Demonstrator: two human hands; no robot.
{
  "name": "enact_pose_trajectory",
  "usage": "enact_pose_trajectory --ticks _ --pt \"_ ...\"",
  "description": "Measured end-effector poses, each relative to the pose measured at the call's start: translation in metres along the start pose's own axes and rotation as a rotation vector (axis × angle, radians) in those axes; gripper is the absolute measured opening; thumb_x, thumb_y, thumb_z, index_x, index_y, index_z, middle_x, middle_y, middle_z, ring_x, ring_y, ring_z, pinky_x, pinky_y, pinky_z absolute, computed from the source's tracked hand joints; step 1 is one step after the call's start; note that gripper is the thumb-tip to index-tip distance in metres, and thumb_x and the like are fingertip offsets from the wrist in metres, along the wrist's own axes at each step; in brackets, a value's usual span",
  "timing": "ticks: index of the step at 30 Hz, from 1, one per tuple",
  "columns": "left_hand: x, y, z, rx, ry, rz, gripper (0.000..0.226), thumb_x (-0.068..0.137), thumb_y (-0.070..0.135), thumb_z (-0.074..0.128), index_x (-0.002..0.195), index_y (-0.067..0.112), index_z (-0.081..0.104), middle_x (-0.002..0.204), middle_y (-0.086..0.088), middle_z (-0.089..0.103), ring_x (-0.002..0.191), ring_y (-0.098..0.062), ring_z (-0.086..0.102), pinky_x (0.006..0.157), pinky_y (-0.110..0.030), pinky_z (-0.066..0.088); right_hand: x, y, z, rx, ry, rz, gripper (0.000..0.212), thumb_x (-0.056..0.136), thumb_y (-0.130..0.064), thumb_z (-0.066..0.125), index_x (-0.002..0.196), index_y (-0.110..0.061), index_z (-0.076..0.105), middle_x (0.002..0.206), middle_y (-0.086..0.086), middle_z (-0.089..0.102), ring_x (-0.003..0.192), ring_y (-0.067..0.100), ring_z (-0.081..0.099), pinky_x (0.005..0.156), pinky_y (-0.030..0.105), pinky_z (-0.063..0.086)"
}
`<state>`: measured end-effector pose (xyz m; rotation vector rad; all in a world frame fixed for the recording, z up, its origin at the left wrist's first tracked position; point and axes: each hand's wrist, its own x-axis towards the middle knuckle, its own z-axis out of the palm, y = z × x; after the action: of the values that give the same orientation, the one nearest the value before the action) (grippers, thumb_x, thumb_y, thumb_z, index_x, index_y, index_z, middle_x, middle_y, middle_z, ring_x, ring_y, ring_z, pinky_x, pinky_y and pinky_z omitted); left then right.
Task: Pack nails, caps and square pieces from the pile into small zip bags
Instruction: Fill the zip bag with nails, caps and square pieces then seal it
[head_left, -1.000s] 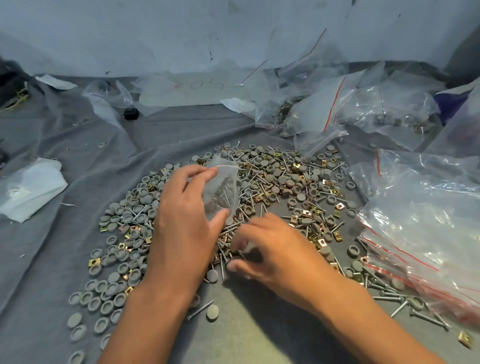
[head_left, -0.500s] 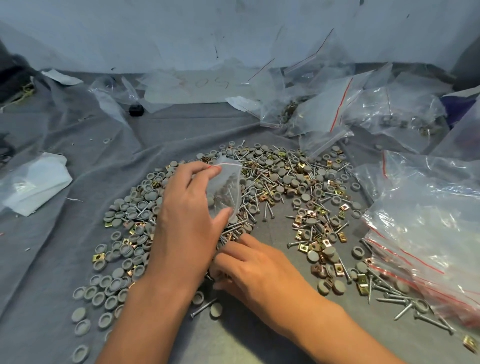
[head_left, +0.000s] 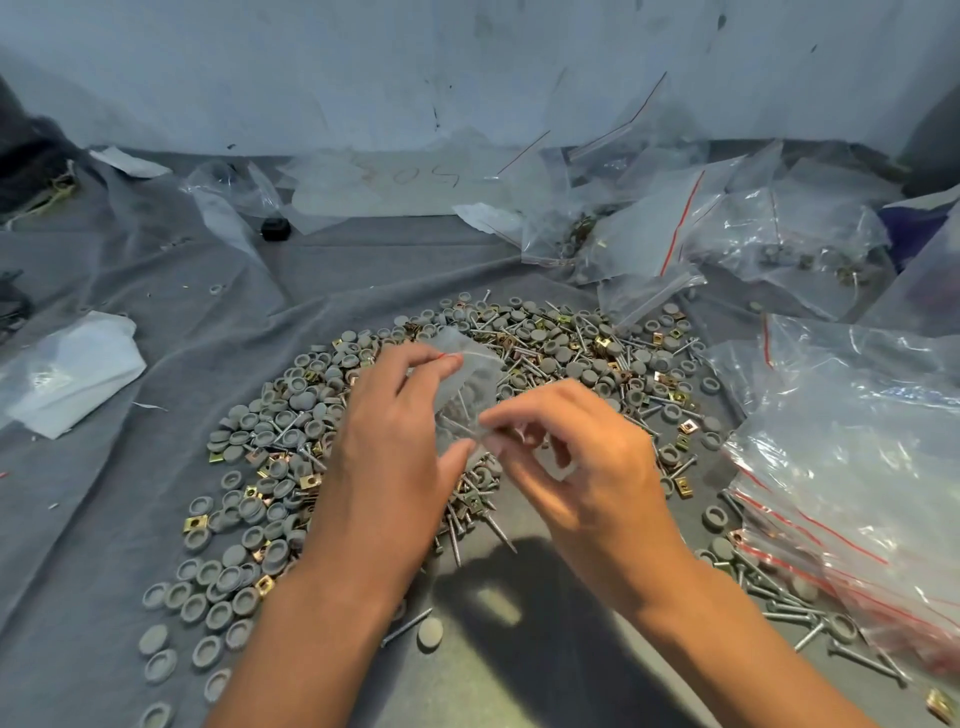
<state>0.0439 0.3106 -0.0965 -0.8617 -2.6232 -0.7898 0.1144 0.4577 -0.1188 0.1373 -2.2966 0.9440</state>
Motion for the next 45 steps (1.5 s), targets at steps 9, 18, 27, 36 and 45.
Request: enact_pose_trajectory --ticks 9,18,27,36,45 --pt "-0.003 0.008 0.012 0.001 -0.022 0.052 0.074 0.063 0.003 0.09 0.13 0.01 0.062 0.126 0.001 0.054 0.117 -0.017 0.055 0.104 -0.035 0.049 -0.003 0.005 0.01 -0.071 0.041 -0.019 0.015 0.088 -0.004 0.076 0.101 -0.008 0.071 0.108 0.0 0.069 0.099 0.009 0.065 0.084 0.015 0.049" --pt "-0.004 0.003 0.005 -0.028 -0.001 -0.01 0.075 0.07 0.018 0.088 0.138 0.015 0.056 0.127 0.009 0.049 0.114 0.0 0.042 0.106 -0.021 0.034 0.006 0.062 -0.062 -0.46 -0.159 0.558 0.016 0.091 -0.022 0.072 0.103 -0.031 0.065 0.105 -0.011 0.064 0.092 0.008 0.059 0.078 0.026 0.048" --pt "-0.005 0.004 0.007 -0.01 -0.034 -0.009 0.075 0.071 0.021 0.087 0.138 0.015 0.055 0.128 0.008 0.05 0.113 -0.007 0.049 0.106 -0.024 0.035 0.007 0.086 -0.074 -0.611 -0.321 0.679 0.019 0.091 -0.047 0.07 0.104 -0.033 0.068 0.097 -0.01 0.07 0.088 0.015 0.064 0.077 0.04 0.057" --pt "-0.005 0.005 0.009 0.012 -0.058 -0.01 0.075 0.07 0.024 0.086 0.138 0.015 0.055 0.128 0.007 0.05 0.108 -0.01 0.051 0.103 -0.027 0.038 0.001 0.096 -0.063 -0.652 -0.46 0.63 0.013 0.102 -0.033 0.054 0.107 -0.024 0.061 0.105 -0.001 0.061 0.103 0.022 0.055 0.086 0.042 0.052" --pt "-0.004 0.004 0.008 0.02 -0.063 -0.004 0.075 0.071 0.024 0.085 0.139 0.014 0.055 0.128 0.006 0.05 0.108 -0.012 0.053 0.103 -0.027 0.039 -0.001 0.095 -0.06 -0.594 -0.484 0.536 0.023 0.099 -0.02 0.056 0.121 -0.025 0.054 0.11 -0.003 0.06 0.097 0.017 0.056 0.086 0.038 0.054"
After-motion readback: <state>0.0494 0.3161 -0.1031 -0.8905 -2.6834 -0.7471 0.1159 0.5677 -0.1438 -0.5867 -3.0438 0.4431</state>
